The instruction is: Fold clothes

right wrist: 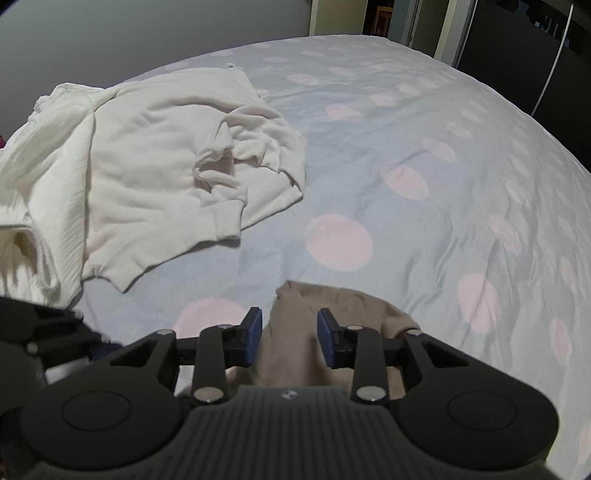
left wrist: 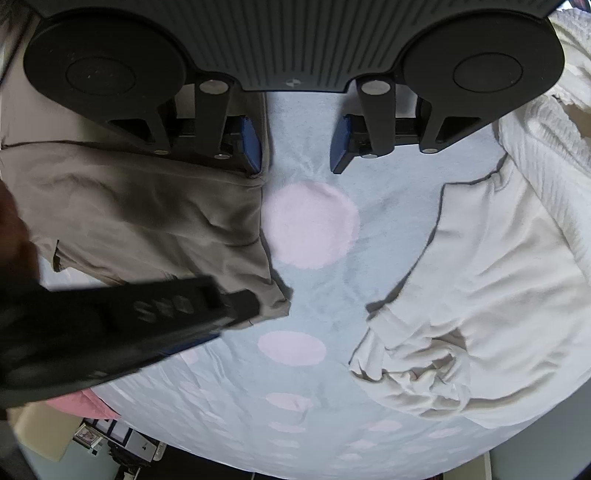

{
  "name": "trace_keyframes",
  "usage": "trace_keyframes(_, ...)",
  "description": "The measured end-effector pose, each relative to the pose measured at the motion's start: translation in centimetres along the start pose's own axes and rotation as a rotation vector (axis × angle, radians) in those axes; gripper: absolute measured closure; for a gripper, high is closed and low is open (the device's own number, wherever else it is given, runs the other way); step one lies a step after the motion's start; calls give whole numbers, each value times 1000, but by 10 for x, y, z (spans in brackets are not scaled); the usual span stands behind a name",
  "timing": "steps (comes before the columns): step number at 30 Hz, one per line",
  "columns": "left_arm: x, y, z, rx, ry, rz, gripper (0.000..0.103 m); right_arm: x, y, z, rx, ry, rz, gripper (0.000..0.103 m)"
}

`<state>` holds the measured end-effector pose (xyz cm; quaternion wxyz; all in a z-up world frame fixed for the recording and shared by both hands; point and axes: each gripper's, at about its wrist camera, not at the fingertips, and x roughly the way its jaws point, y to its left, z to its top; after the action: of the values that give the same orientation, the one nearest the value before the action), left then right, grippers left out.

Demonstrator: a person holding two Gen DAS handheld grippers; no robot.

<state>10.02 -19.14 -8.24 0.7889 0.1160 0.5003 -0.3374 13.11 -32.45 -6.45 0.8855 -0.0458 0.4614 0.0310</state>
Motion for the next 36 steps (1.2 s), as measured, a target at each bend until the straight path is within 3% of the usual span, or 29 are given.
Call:
trace_keyframes(5,1,0,-3,10,-4,-33,93,26,-5,3,47,4,54,72)
trace_keyframes(7,2,-2,-4,24,2,-40,98,35,-4,5,37,14,53,97)
trace_keyframes(8,4,-4,-5,36,6,-37,99,40,-5,6,36,22,49,102)
trace_keyframes(14,8,-5,-5,51,19,-33,101,51,-35,20,135,-8,-31,102)
trace_keyframes(17,8,-6,-5,58,21,-30,101,44,-42,26,110,-51,-112,103)
trace_keyframes(19,6,-6,-5,54,18,-32,101,38,-51,29,147,-68,-91,103)
trace_keyframes(23,0,-3,-4,34,7,-47,99,29,-50,28,166,-59,32,95)
trace_keyframes(26,-8,-5,-2,46,-5,-34,97,33,-31,26,90,-42,78,65)
trace_keyframes(28,-12,-5,-1,54,-14,-24,87,41,-17,25,23,-18,71,63)
trace_keyframes(30,-11,-3,-1,52,-11,-27,85,56,-8,23,-8,46,55,69)
trace_keyframes(31,-9,-1,-2,51,-1,-28,85,61,-6,21,-18,61,39,77)
trace_keyframes(32,-7,0,-3,50,11,-28,85,66,-4,19,-28,70,21,98)
trace_keyframes(36,0,3,-6,55,43,-25,88,63,-20,23,91,-1,-32,100)
